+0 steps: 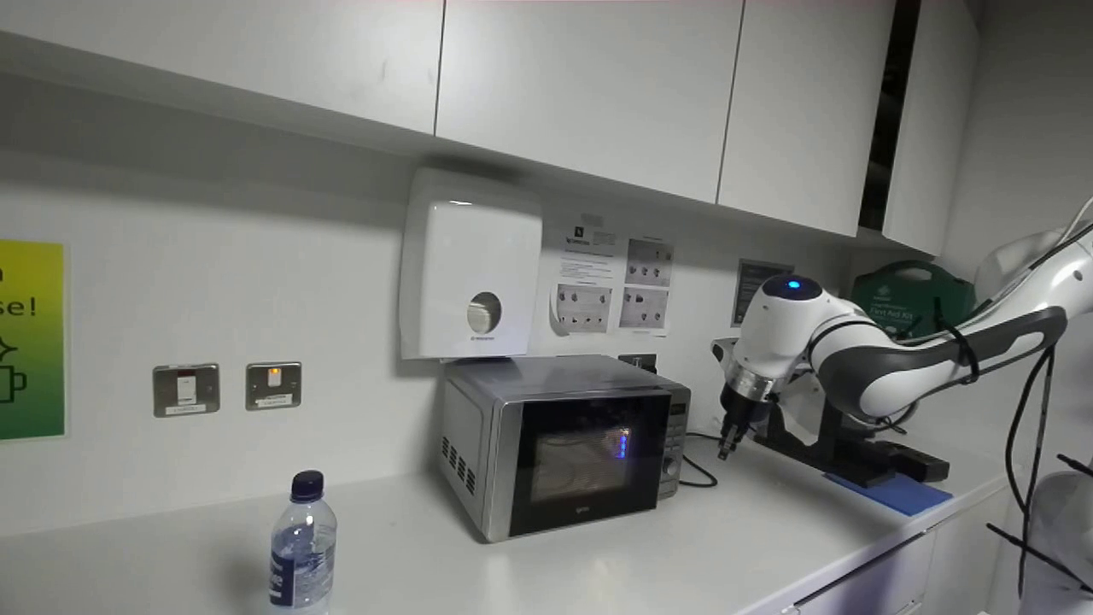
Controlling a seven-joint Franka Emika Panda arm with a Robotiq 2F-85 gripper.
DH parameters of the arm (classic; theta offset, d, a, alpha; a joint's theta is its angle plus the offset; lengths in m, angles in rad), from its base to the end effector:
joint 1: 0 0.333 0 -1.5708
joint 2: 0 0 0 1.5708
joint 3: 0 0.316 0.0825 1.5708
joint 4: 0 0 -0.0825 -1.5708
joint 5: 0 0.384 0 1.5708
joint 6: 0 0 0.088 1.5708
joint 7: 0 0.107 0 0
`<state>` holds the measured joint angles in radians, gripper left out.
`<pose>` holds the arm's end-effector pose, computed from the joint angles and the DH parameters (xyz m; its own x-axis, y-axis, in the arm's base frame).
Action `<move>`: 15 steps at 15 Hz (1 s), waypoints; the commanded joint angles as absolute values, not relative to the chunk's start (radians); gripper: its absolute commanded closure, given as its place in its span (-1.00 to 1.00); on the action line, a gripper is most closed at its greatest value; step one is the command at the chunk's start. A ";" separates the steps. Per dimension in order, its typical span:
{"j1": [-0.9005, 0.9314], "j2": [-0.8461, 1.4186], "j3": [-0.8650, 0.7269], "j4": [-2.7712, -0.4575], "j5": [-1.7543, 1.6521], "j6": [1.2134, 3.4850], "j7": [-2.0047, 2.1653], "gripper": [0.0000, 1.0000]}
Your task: Open the microwave door.
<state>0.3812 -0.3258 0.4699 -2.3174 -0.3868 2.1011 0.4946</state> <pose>0.3137 0.3454 0.4695 0.8129 0.5326 0.2357 0.4154 -0.8138 0.4065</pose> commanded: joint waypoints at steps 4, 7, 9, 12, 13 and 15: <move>0.369 -0.356 0.495 -2.235 -0.357 1.938 0.472 1.00; 0.368 -0.356 0.493 -2.212 -0.344 1.919 0.482 1.00; 0.366 -0.355 0.494 -2.200 -0.337 1.912 0.485 1.00; 0.365 -0.353 0.496 -2.182 -0.334 1.902 0.490 1.00; 0.364 -0.351 0.497 -2.176 -0.333 1.897 0.492 1.00; 0.364 -0.349 0.498 -2.169 -0.330 1.886 0.495 1.00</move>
<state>0.3800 -0.3363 0.4837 -2.1980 -0.3577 1.9383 0.4976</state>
